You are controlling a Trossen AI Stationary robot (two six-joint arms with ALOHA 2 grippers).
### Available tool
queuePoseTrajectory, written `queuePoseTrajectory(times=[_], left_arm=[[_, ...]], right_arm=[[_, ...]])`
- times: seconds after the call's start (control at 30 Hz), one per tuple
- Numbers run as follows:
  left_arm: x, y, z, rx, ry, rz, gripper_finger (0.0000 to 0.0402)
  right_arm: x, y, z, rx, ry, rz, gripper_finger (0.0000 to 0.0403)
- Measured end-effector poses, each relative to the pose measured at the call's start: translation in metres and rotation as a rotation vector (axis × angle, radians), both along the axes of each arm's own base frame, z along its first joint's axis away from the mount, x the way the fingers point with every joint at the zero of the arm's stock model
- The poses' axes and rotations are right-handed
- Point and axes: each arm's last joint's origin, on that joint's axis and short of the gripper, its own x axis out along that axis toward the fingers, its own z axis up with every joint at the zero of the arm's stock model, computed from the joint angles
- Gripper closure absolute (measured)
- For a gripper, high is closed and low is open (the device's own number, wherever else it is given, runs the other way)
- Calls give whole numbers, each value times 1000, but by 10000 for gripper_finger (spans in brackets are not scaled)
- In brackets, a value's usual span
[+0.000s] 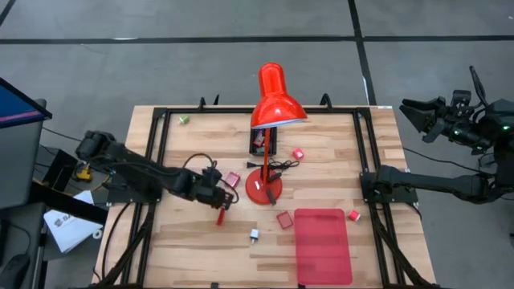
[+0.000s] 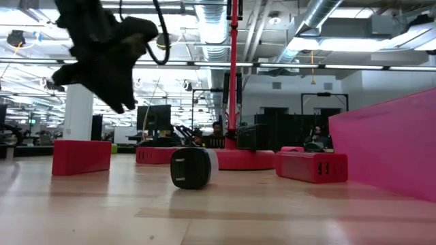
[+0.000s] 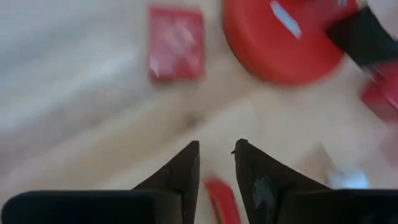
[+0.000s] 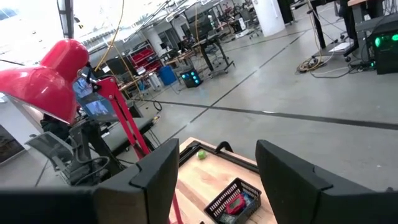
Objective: Pick & Place Office items
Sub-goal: Put the red digital timer into the black bin
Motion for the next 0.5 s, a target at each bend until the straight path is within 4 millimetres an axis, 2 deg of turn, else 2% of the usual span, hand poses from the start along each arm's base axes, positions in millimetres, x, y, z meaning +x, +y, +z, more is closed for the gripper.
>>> queuePoseTrajectory(times=[0.17, 0.37, 0.5], left_arm=[[-11, -12, -5, -169, 9, -76, 256], [-4, -28, -19, -230, 45, -135, 179], [0, -29, -31, -225, 100, -127, 148]], right_arm=[[0, 0, 0, 0, 0, -1, 196], [0, 0, 0, 0, 1, -12, 196], [0, 0, 0, 2, -1, -16, 196]])
